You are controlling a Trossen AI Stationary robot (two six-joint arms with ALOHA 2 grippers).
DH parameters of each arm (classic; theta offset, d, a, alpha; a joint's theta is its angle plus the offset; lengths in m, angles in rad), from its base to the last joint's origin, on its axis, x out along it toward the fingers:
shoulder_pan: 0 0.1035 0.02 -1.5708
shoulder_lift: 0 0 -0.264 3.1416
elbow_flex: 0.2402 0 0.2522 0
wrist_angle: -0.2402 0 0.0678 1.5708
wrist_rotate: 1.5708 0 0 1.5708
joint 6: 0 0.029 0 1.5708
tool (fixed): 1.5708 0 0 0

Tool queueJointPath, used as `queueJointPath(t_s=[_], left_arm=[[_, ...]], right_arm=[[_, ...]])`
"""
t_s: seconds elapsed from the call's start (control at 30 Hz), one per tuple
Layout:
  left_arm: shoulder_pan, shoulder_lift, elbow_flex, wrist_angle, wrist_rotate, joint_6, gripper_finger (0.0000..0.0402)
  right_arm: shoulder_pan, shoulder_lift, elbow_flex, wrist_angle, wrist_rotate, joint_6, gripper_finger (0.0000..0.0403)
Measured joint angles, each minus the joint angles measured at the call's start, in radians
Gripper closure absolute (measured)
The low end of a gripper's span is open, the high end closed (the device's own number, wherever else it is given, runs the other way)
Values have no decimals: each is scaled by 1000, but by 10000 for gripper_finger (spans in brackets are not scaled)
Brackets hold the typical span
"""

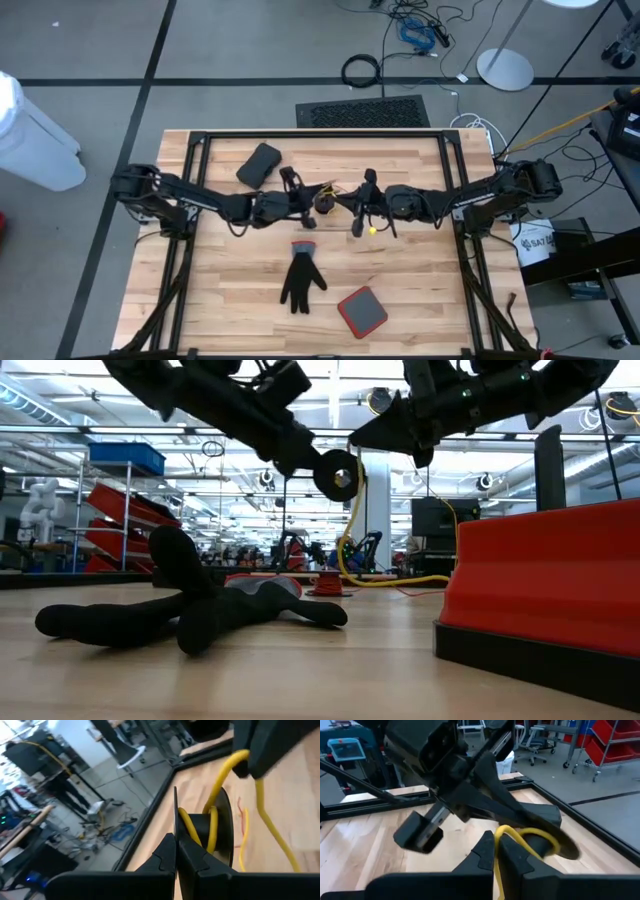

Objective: Coil cords
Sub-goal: Coil the yellow wire onto the black spool

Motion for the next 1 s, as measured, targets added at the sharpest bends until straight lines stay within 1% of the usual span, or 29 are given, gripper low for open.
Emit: queueJointPath(t_s=[0.2, 0.37, 0.53, 0.63, 0.7, 1.0], left_arm=[[1, 52, 26, 106, -50, -42, 401], [1, 61, 51, 117, -74, -91, 401], [2, 61, 62, 155, -100, -116, 401], [4, 61, 63, 170, -100, -158, 401], [6, 61, 63, 181, -100, -165, 401], [19, 61, 63, 252, -98, -230, 401]], right_arm=[[0, 6, 4, -2, 25, 0, 403], [1, 42, 5, 42, 50, -30, 403], [8, 110, 5, 158, 135, -122, 402], [16, 144, 6, 226, 180, -168, 397], [17, 152, 6, 238, 212, -183, 392], [16, 161, 6, 282, 227, -201, 384]])
